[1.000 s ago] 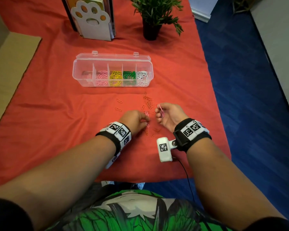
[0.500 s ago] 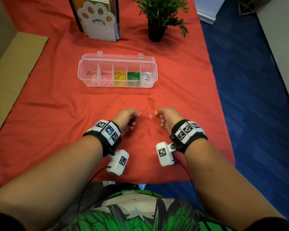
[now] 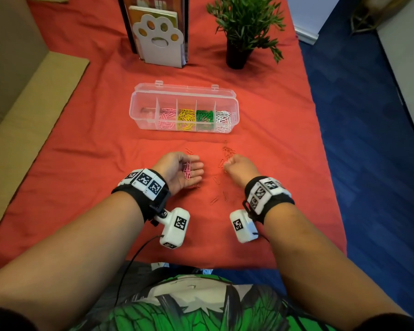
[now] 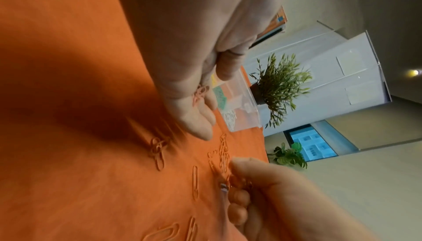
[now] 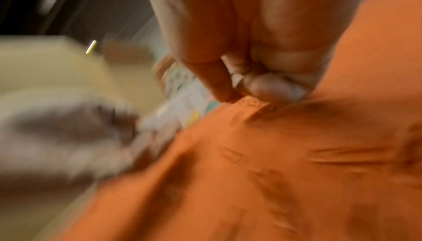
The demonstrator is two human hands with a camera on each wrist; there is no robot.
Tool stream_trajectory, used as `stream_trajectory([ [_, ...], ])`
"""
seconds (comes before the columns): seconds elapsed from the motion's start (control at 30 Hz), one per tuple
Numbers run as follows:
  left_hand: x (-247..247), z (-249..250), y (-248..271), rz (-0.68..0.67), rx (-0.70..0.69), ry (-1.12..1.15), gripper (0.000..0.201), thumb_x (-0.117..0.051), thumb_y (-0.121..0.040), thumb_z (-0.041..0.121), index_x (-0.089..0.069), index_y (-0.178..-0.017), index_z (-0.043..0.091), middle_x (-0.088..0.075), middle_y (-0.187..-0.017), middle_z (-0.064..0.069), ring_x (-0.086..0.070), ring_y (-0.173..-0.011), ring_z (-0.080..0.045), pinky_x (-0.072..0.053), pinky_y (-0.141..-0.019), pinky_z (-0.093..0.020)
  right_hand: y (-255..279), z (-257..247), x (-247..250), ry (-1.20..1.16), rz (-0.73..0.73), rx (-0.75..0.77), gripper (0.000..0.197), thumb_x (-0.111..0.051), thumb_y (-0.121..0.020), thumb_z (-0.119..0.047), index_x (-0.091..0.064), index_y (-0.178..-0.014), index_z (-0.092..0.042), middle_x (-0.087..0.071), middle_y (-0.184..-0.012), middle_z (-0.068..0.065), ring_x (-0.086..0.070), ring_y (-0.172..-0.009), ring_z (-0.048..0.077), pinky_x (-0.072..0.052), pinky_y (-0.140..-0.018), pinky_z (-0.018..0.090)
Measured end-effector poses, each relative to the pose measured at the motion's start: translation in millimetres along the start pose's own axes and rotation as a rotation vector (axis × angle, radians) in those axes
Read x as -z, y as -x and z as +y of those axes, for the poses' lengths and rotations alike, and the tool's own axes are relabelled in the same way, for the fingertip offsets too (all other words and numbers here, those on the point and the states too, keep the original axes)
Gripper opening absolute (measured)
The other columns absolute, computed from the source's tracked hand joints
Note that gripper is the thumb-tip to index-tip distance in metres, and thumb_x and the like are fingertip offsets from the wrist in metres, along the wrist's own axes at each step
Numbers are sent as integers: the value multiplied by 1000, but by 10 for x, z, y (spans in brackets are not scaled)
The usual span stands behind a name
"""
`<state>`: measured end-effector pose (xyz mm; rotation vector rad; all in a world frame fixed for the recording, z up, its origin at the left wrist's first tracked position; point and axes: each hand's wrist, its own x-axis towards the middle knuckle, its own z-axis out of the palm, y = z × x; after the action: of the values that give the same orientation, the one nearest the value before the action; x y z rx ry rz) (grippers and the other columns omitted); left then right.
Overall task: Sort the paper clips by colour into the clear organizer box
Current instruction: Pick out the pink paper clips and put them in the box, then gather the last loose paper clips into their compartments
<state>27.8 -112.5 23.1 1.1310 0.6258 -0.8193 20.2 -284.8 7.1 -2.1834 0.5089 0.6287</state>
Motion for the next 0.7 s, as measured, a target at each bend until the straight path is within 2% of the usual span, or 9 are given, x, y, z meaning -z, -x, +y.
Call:
stream_trajectory([
  [0.03, 16, 29, 9, 4, 1, -2, 26, -33, -88, 13, -59, -89, 8, -61, -87, -9, -58, -76, -20, -51, -73, -33, 23, -23, 25, -279, -44, -48, 22, -45, -89, -13, -48, -68, -21, -42, -64, -3, -39, -55, 12, -38, -57, 26],
  [0.1, 36, 97, 31, 12, -4, -20, 29, -32, -89, 15, -60, -87, 7, -62, -89, -9, -59, -78, -21, -51, -72, -32, 89, -78, 60, -777, -138, -129, 24, -38, -86, -11, -43, -63, -16, -38, -55, -1, -30, -44, 11, -24, -46, 22],
  [0.2, 47, 221, 76, 19, -23, -61, 31, -33, -91, 18, -61, -84, 7, -62, -89, -8, -59, -78, -19, -49, -74, -32, 133, -167, 97, -1096, -251, -168, 24, -35, -84, -16, -42, -61, -14, -42, -50, 0, -36, -40, 12, -31, -42, 19],
  [0.3, 88, 432, 120, 12, -88, -69, 29, -35, -93, 19, -60, -86, 8, -61, -87, -7, -58, -74, -18, -49, -73, -30, 86, -302, 89, -1267, -248, -204, 21, -36, -85, -13, -47, -68, -12, -52, -56, 5, -50, -43, 15, -41, -40, 17],
  [0.47, 150, 1001, 173, 28, -222, -25, 24, -36, -94, 21, -54, -82, 11, -56, -86, -6, -54, -80, -18, -47, -77, -30, 15, -565, 58, -1193, -175, -182, 20, -37, -90, 1, -56, -84, 2, -55, -75, 13, -52, -58, 17, -49, -45, 21],
  [0.53, 167, 1198, 143, 60, -283, 5, 24, -42, -92, 18, -54, -107, 5, -56, -113, -11, -53, -108, -21, -44, -95, -38, -9, -672, 60, -1124, -137, -156, 22, -37, -93, 3, -58, -86, 3, -55, -77, 12, -51, -61, 15, -49, -48, 21],
  [0.6, 170, 1319, 124, 101, -311, 22, 43, -45, -88, 16, -42, -129, 2, -48, -126, -14, -35, -132, -28, -26, -115, -48, -37, -785, 53, -1044, -91, -108, 26, -33, -92, 6, -58, -86, 3, -54, -78, 12, -50, -61, 14, -48, -50, 21],
  [0.67, 190, 1372, 98, 133, -322, 21, 31, -44, -87, 15, -52, -115, 7, -49, -89, -6, -39, -130, -22, -16, -118, -46, -73, -899, 31, -918, -53, -40, 32, -27, -89, 13, -57, -85, 2, -52, -76, 9, -49, -61, 13, -46, -53, 20],
  [0.7, 207, 1383, 65, 130, -315, 19, 14, -44, -87, 15, -55, -96, 12, -37, -74, -1, -51, -108, -15, -19, -118, -42, -96, -953, 14, -842, -38, -7, 34, -25, -87, 15, -56, -88, 2, -51, -74, 8, -48, -61, 12, -45, -54, 20],
])
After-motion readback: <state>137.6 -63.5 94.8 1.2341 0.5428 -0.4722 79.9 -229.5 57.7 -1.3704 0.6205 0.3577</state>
